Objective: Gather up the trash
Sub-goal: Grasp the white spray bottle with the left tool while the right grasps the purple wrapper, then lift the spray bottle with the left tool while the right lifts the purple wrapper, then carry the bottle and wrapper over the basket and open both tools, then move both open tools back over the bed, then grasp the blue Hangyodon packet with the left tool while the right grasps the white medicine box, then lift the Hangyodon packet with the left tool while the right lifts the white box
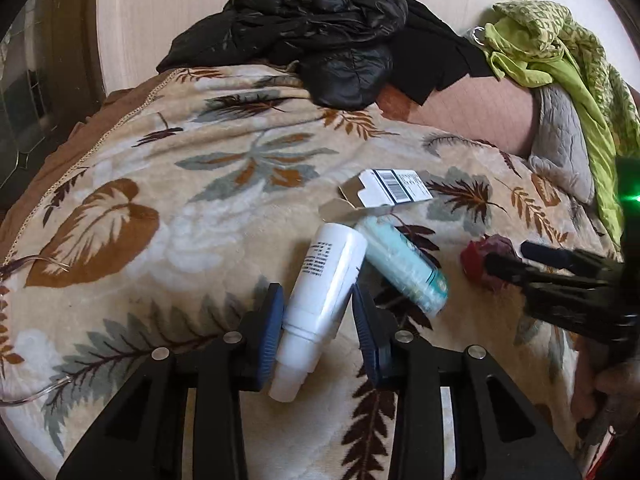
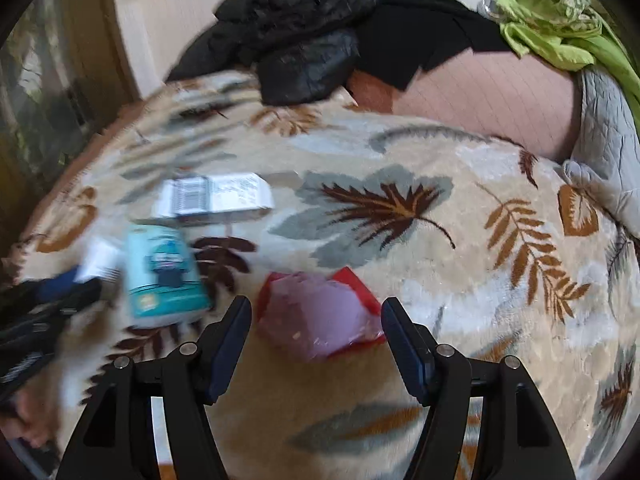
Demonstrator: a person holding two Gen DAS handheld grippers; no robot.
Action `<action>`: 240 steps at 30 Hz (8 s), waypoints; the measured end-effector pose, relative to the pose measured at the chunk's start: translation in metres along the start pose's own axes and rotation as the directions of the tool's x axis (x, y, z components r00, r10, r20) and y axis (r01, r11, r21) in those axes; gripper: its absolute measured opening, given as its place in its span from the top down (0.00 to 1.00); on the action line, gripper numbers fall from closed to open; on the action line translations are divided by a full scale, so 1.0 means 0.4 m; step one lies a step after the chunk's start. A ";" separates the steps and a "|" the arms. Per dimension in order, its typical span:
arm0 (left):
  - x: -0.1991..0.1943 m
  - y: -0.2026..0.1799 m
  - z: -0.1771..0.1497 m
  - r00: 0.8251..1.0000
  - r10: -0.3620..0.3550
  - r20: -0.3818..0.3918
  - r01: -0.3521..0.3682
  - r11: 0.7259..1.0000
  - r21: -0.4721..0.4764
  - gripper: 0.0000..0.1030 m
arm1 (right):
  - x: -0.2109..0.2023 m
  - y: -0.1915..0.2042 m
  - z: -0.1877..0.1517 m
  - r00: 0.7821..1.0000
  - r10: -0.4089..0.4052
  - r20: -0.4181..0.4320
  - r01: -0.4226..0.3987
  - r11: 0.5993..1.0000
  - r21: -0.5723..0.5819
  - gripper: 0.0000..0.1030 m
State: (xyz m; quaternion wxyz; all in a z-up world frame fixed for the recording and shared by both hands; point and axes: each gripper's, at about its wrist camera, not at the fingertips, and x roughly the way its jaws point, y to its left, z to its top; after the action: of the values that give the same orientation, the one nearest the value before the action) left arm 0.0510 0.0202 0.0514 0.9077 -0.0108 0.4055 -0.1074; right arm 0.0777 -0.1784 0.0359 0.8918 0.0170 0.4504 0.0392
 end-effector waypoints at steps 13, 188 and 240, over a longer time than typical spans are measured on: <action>-0.063 -0.025 -0.017 0.998 -0.007 0.064 0.007 1.000 0.003 0.68 | -0.185 0.045 -0.116 0.989 0.012 0.144 -0.027 0.994 0.101 0.62; -0.099 0.093 -0.045 0.990 0.127 0.066 -0.117 0.983 -0.140 0.66 | -0.102 0.024 0.071 0.949 0.309 0.064 -0.287 0.761 0.582 0.32; -0.102 -0.163 -0.078 0.993 0.025 0.114 -0.040 0.990 0.132 0.66 | -0.292 -0.019 -0.199 0.969 0.118 0.215 -0.178 0.941 0.287 0.60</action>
State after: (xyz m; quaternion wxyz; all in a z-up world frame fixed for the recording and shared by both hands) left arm -0.0105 -0.0333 0.0674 0.9294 0.0508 0.3457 -0.1190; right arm -0.0550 -0.1963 0.0816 0.9127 0.1920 0.3590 0.0347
